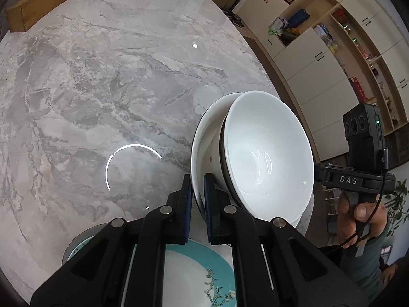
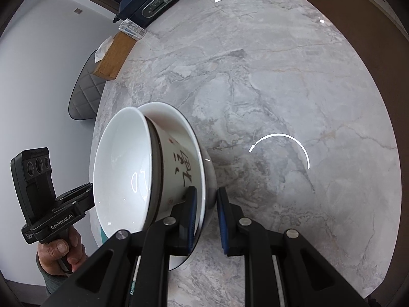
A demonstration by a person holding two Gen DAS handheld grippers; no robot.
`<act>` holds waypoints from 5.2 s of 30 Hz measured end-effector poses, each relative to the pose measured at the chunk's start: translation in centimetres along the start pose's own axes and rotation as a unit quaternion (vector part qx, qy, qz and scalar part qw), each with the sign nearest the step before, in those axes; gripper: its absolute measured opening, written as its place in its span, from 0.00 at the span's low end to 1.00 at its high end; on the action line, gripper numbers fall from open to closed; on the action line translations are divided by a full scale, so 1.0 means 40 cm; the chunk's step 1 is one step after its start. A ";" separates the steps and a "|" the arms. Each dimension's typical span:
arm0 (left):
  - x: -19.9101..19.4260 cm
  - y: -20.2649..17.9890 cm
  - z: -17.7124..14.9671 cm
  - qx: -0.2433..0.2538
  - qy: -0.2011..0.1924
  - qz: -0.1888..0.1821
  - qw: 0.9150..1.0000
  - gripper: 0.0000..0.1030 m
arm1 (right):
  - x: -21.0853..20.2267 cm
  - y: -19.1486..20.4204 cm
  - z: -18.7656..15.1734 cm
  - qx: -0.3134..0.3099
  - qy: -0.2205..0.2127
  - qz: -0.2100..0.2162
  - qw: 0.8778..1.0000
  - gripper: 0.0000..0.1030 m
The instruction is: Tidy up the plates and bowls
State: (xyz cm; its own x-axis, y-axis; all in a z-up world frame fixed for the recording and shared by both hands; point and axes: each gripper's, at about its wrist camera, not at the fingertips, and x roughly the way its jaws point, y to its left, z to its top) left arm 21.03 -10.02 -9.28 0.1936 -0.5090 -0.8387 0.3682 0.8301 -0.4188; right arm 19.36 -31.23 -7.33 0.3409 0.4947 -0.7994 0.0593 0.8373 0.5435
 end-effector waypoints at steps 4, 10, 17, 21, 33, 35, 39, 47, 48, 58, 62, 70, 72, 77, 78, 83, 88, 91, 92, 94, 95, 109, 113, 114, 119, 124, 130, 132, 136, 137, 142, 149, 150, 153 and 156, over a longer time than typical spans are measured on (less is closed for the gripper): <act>-0.034 0.002 -0.006 -0.003 -0.009 0.000 1.000 0.05 | -0.014 0.027 -0.003 -0.009 -0.002 0.000 1.000 0.18; -0.089 0.007 -0.026 -0.005 -0.020 0.008 1.000 0.05 | -0.027 0.069 -0.016 -0.025 -0.003 0.003 1.000 0.18; -0.155 0.035 -0.070 -0.017 -0.028 0.019 0.999 0.05 | -0.015 0.126 -0.037 -0.043 0.004 0.008 0.999 0.18; -0.182 0.059 -0.095 -0.023 -0.035 0.023 0.999 0.05 | -0.006 0.158 -0.049 -0.055 0.009 0.010 0.998 0.18; -0.267 0.117 -0.213 -0.050 -0.047 0.037 0.997 0.05 | 0.040 0.250 -0.112 -0.086 0.035 0.016 0.996 0.18; -0.276 0.134 -0.237 -0.058 -0.048 0.035 0.997 0.05 | 0.053 0.263 -0.127 -0.086 0.042 0.015 0.995 0.18; -0.287 0.154 -0.277 -0.066 -0.051 0.040 0.996 0.05 | 0.078 0.279 -0.154 -0.092 0.052 0.016 0.994 0.18; -0.297 0.194 -0.349 -0.083 -0.053 0.043 0.994 0.05 | 0.132 0.295 -0.211 -0.100 0.072 0.022 0.992 0.18; -0.297 0.199 -0.356 -0.085 -0.052 0.041 0.994 0.05 | 0.137 0.296 -0.217 -0.100 0.074 0.022 0.992 0.18; -0.282 0.217 -0.419 -0.091 -0.051 0.036 0.994 0.05 | 0.158 0.299 -0.269 -0.103 0.079 0.014 0.991 0.18; -0.268 0.219 -0.434 -0.092 -0.049 0.033 0.994 0.05 | 0.158 0.291 -0.285 -0.097 0.079 0.013 0.992 0.18; -0.245 0.232 -0.453 -0.099 -0.045 0.025 0.994 0.05 | 0.171 0.280 -0.300 -0.093 0.076 0.008 0.993 0.18; -0.246 0.233 -0.453 -0.101 -0.047 0.024 0.994 0.05 | 0.168 0.280 -0.301 -0.092 0.073 0.010 0.993 0.18; -0.243 0.228 -0.458 -0.091 -0.057 0.030 0.994 0.05 | 0.161 0.283 -0.308 -0.096 0.066 0.010 0.993 0.20; -0.244 0.229 -0.460 -0.091 -0.059 0.031 0.994 0.05 | 0.161 0.286 -0.311 -0.099 0.063 0.007 0.993 0.20; -0.275 0.235 -0.470 -0.092 -0.087 0.032 0.991 0.13 | 0.147 0.282 -0.318 -0.103 0.047 0.020 0.993 0.22; -0.338 0.237 -0.497 -0.085 -0.120 0.066 0.987 0.53 | 0.080 0.261 -0.318 -0.103 0.014 0.024 0.994 0.47; -0.374 0.225 -0.515 -0.082 -0.137 0.065 0.985 0.66 | 0.039 0.241 -0.322 -0.092 -0.006 0.034 0.995 0.67; -0.389 0.212 -0.522 -0.075 -0.149 0.076 0.983 0.73 | 0.025 0.235 -0.326 -0.091 -0.016 0.034 0.995 0.69; -0.420 0.178 -0.537 -0.059 -0.177 0.119 0.975 0.85 | -0.005 0.228 -0.339 -0.092 -0.042 0.022 0.995 0.76; -0.435 0.158 -0.546 -0.049 -0.196 0.145 0.969 0.94 | -0.017 0.227 -0.345 -0.092 -0.054 0.020 0.994 0.83; -0.505 -0.025 -0.668 -0.016 -0.333 0.273 0.902 1.00 | -0.140 0.298 -0.513 -0.126 -0.221 -0.031 0.967 1.00; -0.490 -0.061 -0.694 -0.013 -0.332 0.289 0.898 1.00 | -0.138 0.313 -0.547 -0.135 -0.241 -0.051 0.960 1.00; -0.485 -0.070 -0.701 -0.011 -0.331 0.299 0.895 1.00 | -0.137 0.315 -0.553 -0.137 -0.242 -0.055 0.959 1.00; -0.472 -0.109 -0.726 -0.001 -0.331 0.331 0.884 1.00 | -0.146 0.318 -0.578 -0.138 -0.256 -0.059 0.955 1.00; -0.463 -0.106 -0.732 -0.009 -0.328 0.317 0.890 1.00 | -0.150 0.323 -0.599 -0.137 -0.260 -0.063 0.954 1.00; -0.451 -0.102 -0.740 -0.013 -0.324 0.310 0.893 1.00 | -0.145 0.340 -0.616 -0.147 -0.261 -0.068 0.952 1.00; -0.451 -0.097 -0.739 -0.017 -0.329 0.309 0.892 1.00 | -0.140 0.347 -0.620 -0.150 -0.259 -0.067 0.952 1.00; -0.436 -0.089 -0.726 -0.020 -0.312 0.318 0.895 1.00 | -0.133 0.359 -0.626 -0.155 -0.258 -0.069 0.951 1.00; -0.432 -0.081 -0.723 -0.026 -0.305 0.305 0.902 1.00 | -0.133 0.361 -0.628 -0.155 -0.259 -0.069 0.951 1.00; -0.410 -0.064 -0.721 -0.036 -0.295 0.290 0.910 1.00 | -0.130 0.369 -0.632 -0.160 -0.263 -0.080 0.948 1.00; -0.416 -0.057 -0.725 -0.041 -0.305 0.289 0.907 1.00 | -0.129 0.365 -0.631 -0.157 -0.266 -0.091 0.947 1.00; -0.414 -0.057 -0.724 -0.042 -0.303 0.291 0.906 1.00 | -0.128 0.366 -0.631 -0.158 -0.266 -0.090 0.947 1.00; -0.412 -0.058 -0.727 -0.043 -0.302 0.288 0.908 1.00 | -0.127 0.370 -0.632 -0.160 -0.265 -0.092 0.947 1.00; -0.411 -0.061 -0.726 -0.044 -0.300 0.288 0.909 1.00 | -0.126 0.372 -0.634 -0.161 -0.265 -0.092 0.946 1.00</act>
State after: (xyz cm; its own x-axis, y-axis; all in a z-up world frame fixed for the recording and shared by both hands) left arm -9.47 2.93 -4.60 0.8013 0.0042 -0.5982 -0.0199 0.9996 -0.0198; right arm -5.26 -15.38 -1.70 0.7802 0.2191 -0.5859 -0.0966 0.9676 0.2332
